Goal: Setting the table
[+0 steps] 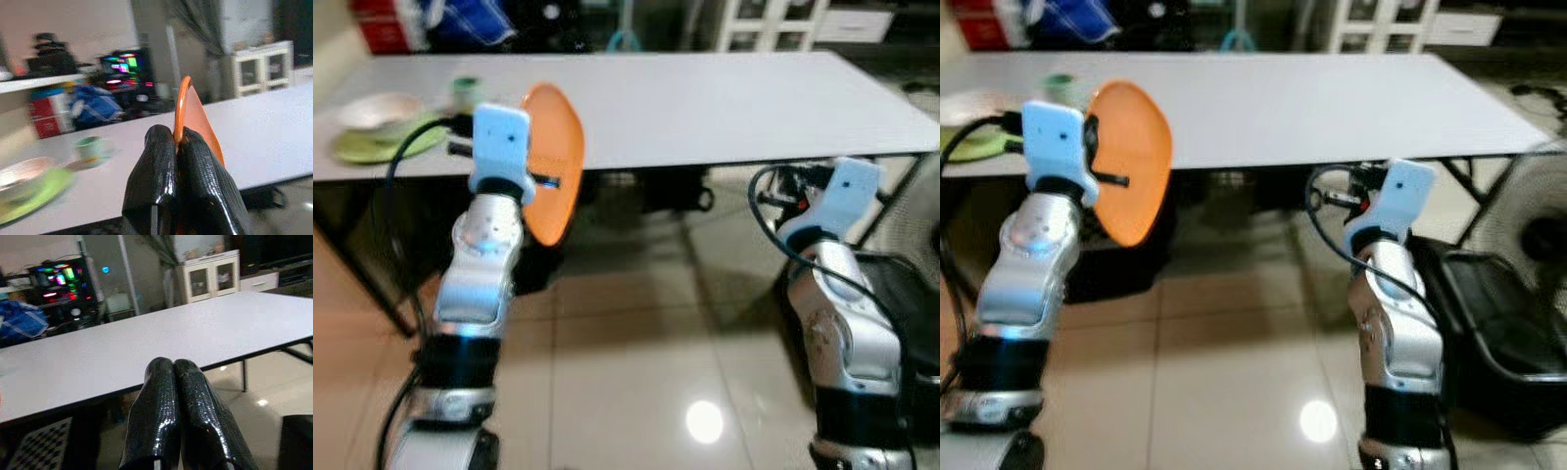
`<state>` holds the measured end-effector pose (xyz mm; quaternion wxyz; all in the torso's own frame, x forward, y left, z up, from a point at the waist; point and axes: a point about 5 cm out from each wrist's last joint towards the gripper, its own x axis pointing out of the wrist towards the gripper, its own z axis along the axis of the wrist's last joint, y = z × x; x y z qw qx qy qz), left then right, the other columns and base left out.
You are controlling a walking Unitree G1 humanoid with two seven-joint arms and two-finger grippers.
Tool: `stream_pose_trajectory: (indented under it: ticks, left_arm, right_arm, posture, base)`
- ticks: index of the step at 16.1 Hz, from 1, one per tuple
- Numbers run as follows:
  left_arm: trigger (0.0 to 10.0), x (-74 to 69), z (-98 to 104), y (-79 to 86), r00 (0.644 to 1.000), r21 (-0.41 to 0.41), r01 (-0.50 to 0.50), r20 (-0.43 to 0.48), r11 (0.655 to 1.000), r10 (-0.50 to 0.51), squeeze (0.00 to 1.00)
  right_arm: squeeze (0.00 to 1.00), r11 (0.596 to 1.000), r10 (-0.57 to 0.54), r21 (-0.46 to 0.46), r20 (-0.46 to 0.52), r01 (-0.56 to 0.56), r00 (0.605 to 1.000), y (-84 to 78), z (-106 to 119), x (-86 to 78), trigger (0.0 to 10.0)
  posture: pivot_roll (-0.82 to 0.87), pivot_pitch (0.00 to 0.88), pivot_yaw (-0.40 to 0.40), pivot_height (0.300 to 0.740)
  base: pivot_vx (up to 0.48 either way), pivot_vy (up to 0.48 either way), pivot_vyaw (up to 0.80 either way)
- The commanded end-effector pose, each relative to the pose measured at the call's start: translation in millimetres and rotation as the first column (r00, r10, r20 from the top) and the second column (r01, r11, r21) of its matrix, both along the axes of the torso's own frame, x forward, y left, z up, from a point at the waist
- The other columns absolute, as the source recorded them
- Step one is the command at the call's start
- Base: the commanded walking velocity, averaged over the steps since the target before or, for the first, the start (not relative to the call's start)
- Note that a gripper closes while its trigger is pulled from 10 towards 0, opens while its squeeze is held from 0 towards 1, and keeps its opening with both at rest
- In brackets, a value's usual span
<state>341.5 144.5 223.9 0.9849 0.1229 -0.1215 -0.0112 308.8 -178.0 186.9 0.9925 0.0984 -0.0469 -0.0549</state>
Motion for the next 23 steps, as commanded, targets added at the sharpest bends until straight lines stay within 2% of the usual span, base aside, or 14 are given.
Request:
stream_pose_trajectory:
  ticks: [1, 6, 13, 19, 23]
  left_arm:
    - [10.0, -0.4, 14.1, -1.5, 0.998, 0.009, 0.018, 0.059, 1.000, -0.019, 0.00]
    - [10.0, 1.3, 17.9, 1.7, 0.998, 0.009, 0.012, 0.069, 1.000, -0.012, 0.00]
    - [10.0, 4.2, 22.4, 7.2, 0.997, 0.016, -0.004, 0.082, 1.000, 0.003, 0.00]
    - [10.0, 7.1, 23.8, 3.0, 0.996, 0.013, 0.011, 0.085, 1.000, -0.013, 0.00]
    - [10.0, 10.6, 21.3, -10.5, 0.996, 0.011, 0.054, 0.077, 0.998, -0.055, 0.00]
  right_arm:
    - [0.00, 1.000, 0.007, 0.008, 0.036, -0.007, 0.999, 2.7, 6.8, 1.3, 10.0]
    - [0.00, 0.999, 0.029, 0.019, 0.052, -0.030, 0.998, 5.7, 10.0, 2.1, 10.0]
    - [0.00, 0.992, 0.118, 0.034, 0.106, -0.122, 0.987, 15.9, 17.0, 0.5, 10.0]
    - [0.00, 0.989, 0.143, 0.028, 0.090, -0.146, 0.986, 19.5, 13.5, 0.2, 10.0]
    - [0.00, 0.985, 0.174, 0.014, 0.031, -0.175, 0.984, 21.1, 4.5, -1.0, 10.0]
  posture:
    - [0.01, 0.000, -0.014, 0.740]
    - [0.02, 0.000, -0.017, 0.740]
    - [0.02, 0.000, -0.021, 0.740]
    - [0.02, 0.000, -0.023, 0.740]
    - [0.02, 0.000, -0.017, 0.740]
  base:
    - [0.386, 0.000, 0.00]
    - [0.386, 0.000, 0.00]
    - [0.387, 0.000, 0.00]
    - [0.384, 0.000, 0.00]
    - [0.384, 0.000, 0.00]
